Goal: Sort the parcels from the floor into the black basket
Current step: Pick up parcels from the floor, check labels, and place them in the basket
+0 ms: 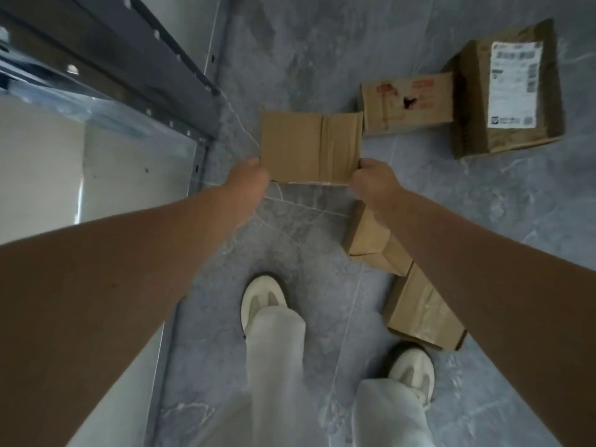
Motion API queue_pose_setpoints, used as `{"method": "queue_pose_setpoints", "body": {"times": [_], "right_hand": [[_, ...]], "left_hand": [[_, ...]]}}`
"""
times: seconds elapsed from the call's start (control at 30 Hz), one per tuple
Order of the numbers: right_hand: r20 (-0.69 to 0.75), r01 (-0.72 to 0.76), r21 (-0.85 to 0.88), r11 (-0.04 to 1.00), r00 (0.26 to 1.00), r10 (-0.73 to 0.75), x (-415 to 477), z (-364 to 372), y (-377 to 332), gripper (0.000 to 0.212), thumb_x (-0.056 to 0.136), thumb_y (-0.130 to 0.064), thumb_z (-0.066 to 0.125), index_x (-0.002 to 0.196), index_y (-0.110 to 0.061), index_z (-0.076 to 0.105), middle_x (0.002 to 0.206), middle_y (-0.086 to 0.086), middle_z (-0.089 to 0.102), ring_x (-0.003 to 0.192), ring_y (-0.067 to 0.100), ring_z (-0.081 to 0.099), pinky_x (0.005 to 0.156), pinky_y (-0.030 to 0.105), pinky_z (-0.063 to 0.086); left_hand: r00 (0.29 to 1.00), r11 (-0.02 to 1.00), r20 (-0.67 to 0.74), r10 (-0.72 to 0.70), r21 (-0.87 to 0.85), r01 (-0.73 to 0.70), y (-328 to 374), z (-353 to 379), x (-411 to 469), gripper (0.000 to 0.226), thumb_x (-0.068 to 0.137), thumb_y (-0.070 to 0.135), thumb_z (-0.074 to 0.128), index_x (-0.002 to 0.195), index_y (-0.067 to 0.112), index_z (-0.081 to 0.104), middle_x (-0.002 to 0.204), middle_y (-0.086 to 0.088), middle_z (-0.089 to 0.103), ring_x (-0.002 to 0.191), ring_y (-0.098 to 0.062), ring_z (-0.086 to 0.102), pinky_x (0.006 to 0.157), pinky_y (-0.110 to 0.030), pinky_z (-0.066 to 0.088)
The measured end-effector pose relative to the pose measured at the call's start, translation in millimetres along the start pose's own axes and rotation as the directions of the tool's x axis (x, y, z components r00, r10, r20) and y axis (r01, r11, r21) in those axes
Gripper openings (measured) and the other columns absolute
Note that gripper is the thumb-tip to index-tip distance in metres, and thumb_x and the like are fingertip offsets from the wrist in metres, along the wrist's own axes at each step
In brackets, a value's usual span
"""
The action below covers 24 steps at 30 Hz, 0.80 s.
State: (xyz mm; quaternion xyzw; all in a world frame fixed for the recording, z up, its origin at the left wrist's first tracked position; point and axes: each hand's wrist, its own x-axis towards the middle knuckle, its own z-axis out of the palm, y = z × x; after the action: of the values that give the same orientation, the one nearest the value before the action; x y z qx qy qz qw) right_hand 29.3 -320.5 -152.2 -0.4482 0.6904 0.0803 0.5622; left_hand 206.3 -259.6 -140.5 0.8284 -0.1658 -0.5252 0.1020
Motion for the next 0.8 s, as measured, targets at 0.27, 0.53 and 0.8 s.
{"method": "queue_pose_setpoints", "body": {"times": [0.27, 0.53, 0.8], "right_hand": [[-0.095, 0.137, 0.266, 0.954, 0.989, -0.116, -78.8, -51.4, -44.3, 0.056, 0.088, 0.013, 0.033, 0.132, -0.011, 0.058, 0.109, 0.005, 0.065, 0.081, 0.008, 0.059, 0.048, 0.006, 0.039], [-0.222, 0.321, 0.421, 0.849, 0.943, -0.246, -245.2, -188.6, -177.1, 0.062, 0.083, 0.015, 0.028, 0.109, -0.021, 0.071, 0.085, -0.005, 0.073, 0.072, 0.007, 0.070, 0.060, 0.023, 0.059], [-0.206, 0.454, 0.287, 0.843, 0.889, -0.409, -476.1, -317.2, -273.2, 0.054, 0.092, 0.013, 0.031, 0.124, -0.014, 0.065, 0.097, 0.006, 0.065, 0.052, 0.001, 0.056, 0.036, 0.007, 0.033]], "left_hand": [[0.986, 0.956, -0.084, 0.145, -0.243, -0.162, 47.1, -36.6, -93.0, 0.031, 0.090, 0.001, 0.048, 0.100, 0.024, 0.066, 0.085, 0.005, 0.063, 0.077, -0.007, 0.054, 0.068, -0.017, 0.041], [0.910, 0.795, -0.311, 0.276, -0.458, -0.397, 187.9, -123.7, -273.8, 0.041, 0.085, 0.000, 0.049, 0.096, 0.029, 0.076, 0.073, 0.014, 0.071, 0.070, 0.001, 0.063, 0.062, -0.008, 0.048], [0.786, 0.589, -0.489, 0.378, -0.528, -0.612, 275.5, -212.1, -511.1, 0.050, 0.091, 0.001, 0.050, 0.088, 0.048, 0.066, 0.082, 0.028, 0.068, 0.080, 0.010, 0.063, 0.074, -0.009, 0.048]]}}
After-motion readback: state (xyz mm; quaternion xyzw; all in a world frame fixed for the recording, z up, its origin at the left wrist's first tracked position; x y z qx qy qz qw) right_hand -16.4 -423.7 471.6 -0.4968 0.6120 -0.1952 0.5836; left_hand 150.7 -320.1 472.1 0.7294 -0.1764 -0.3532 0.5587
